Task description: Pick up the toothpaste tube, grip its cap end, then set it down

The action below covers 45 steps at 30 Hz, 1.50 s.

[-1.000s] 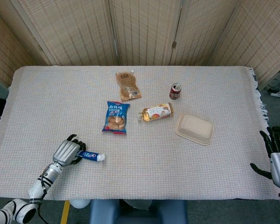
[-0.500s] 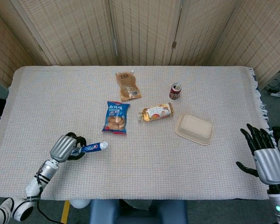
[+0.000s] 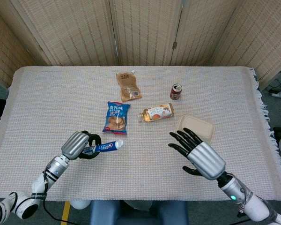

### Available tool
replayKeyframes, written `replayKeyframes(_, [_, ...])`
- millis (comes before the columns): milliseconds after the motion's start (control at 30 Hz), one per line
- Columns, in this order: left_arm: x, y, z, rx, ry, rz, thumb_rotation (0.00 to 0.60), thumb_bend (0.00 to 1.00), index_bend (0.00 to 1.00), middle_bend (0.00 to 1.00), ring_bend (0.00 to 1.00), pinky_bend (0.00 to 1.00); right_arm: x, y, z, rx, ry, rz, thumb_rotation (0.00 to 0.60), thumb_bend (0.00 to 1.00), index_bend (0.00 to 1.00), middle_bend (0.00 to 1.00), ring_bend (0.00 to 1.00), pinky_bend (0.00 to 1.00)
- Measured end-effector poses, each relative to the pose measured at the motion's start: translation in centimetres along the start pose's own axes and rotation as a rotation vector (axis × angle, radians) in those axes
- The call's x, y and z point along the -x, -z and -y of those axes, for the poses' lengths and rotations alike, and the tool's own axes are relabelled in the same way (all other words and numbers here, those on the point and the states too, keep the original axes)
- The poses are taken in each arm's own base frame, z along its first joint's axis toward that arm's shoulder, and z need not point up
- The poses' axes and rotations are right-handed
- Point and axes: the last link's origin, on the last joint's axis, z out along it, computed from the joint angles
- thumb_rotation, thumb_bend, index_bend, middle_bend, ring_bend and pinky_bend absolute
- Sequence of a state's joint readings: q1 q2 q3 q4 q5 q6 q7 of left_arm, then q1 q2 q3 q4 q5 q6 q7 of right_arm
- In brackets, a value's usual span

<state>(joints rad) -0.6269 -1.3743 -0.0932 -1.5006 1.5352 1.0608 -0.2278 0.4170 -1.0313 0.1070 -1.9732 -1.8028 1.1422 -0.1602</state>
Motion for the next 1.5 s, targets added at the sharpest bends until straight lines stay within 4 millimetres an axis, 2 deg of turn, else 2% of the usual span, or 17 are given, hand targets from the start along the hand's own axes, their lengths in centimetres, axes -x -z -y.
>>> replayKeyframes(200, [-0.3, -1.5, -2.5, 0.048, 0.011, 0.006, 0.600, 0.66, 0.73, 0.77, 0.66, 0.46, 0.4, -3.8, 3.3, -0.110, 0.007, 0.031, 0.600, 0.29, 0.27, 0.07, 0.04, 0.02])
replayKeyframes(333, [-0.2, -2.0, -3.8, 0.070, 0.019, 0.015, 0.600, 0.67, 0.73, 0.77, 0.66, 0.46, 0.5, -5.4, 4.3, -0.131, 0.010, 0.041, 0.600, 0.29, 0.28, 0.07, 0.04, 0.01])
replayKeyframes(567, [0.6, -2.2, -4.8, 0.083, 0.025, 0.037, 0.600, 0.67, 0.73, 0.77, 0.66, 0.46, 0.7, -7.4, 5.5, -0.156, -0.001, 0.042, 0.600, 0.29, 0.28, 0.07, 0.04, 0.01])
replayKeyframes(867, [0.4, -2.0, -5.1, 0.089, 0.035, 0.029, 0.600, 0.68, 0.73, 0.77, 0.66, 0.46, 1.4, -8.2, 5.4, -0.138, 0.012, 0.066, 0.600, 0.29, 0.28, 0.07, 0.04, 0.01])
replayKeyframes(1500, [0.1, -1.6, -4.6, 0.123, 0.139, -0.026, 0.600, 0.70, 0.74, 0.78, 0.67, 0.45, 2.5, -7.7, 3.0, -0.041, -0.032, 0.086, 0.600, 0.29, 0.29, 0.08, 0.03, 0.01])
